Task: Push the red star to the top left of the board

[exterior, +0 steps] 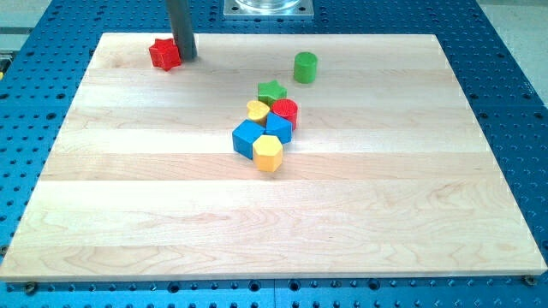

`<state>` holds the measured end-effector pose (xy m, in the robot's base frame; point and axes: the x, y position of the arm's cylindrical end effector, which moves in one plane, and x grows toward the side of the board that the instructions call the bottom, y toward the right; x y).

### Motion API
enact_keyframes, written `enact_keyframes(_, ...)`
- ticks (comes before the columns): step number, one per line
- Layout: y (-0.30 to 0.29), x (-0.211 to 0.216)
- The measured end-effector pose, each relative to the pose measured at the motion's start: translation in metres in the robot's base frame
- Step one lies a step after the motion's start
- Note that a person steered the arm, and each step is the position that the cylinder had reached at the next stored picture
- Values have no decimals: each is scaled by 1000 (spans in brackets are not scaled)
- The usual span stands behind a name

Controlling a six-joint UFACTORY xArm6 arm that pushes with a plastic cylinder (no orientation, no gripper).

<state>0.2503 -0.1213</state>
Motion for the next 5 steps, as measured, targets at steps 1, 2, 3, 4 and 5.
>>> enact_keyframes(1,12,24)
enact_keyframes(2,-38,20)
enact_keyframes(3,-49,17)
enact_keyframes(4,-68,11)
enact_keyframes(5,-63,21)
